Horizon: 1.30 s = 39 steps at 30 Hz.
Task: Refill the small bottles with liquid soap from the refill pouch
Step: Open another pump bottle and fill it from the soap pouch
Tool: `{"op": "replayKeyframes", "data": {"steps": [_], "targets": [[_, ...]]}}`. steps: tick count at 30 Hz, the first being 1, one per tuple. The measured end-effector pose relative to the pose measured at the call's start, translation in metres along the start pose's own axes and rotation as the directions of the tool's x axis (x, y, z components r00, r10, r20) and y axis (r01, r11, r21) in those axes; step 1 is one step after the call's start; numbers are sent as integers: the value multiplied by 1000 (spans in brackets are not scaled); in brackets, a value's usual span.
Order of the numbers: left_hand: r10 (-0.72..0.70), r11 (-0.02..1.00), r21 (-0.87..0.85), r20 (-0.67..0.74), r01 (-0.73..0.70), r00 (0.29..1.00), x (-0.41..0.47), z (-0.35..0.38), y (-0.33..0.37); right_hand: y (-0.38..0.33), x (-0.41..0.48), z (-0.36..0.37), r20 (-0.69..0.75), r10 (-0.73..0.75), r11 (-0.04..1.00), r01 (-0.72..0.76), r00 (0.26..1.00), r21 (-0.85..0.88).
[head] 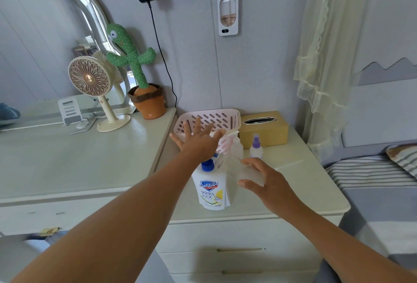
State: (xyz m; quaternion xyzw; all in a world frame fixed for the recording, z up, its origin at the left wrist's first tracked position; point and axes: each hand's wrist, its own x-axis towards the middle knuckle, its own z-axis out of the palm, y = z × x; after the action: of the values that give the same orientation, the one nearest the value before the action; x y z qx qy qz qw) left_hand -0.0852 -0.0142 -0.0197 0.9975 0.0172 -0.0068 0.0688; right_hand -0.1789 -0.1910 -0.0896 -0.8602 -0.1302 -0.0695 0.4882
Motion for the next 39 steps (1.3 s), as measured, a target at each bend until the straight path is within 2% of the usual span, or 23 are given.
{"op": "replayKeyframes", "data": {"steps": [7,11,14,18,23,28,32,35,39], "targets": [[18,1000,-1,33,-18,999,1,16,-6,6,-4,4,20,11,1000,-11,1000,-2],[52,994,99,36,-55,998,6,19,-8,6,-4,5,21,15,1000,-14,1000,-16],[19,999,43,10,-19,1000,4,9,-4,2,-3,1,20,7,1000,-7,1000,-25],[35,997,65,-16,-34,999,4,5,-4,-1,0,-3,25,-3,1000,4,1000,-19],[83,987,134,47,-89,995,10,26,-13,5,-2,3,40,8,1000,-8,999,-3],[40,998,37,16,-41,999,-1,13,-7,4,-3,2,32,5,1000,-5,999,-1],[51,997,62,-32,-49,998,-2,2,-4,0,0,-1,22,-10,1000,10,1000,-12],[36,999,12,-28,-36,999,-4,4,-6,1,0,-1,29,-10,1000,10,1000,-12],[54,995,78,23,-56,998,-9,12,-7,4,-1,5,47,11,1000,-12,999,7]]}}
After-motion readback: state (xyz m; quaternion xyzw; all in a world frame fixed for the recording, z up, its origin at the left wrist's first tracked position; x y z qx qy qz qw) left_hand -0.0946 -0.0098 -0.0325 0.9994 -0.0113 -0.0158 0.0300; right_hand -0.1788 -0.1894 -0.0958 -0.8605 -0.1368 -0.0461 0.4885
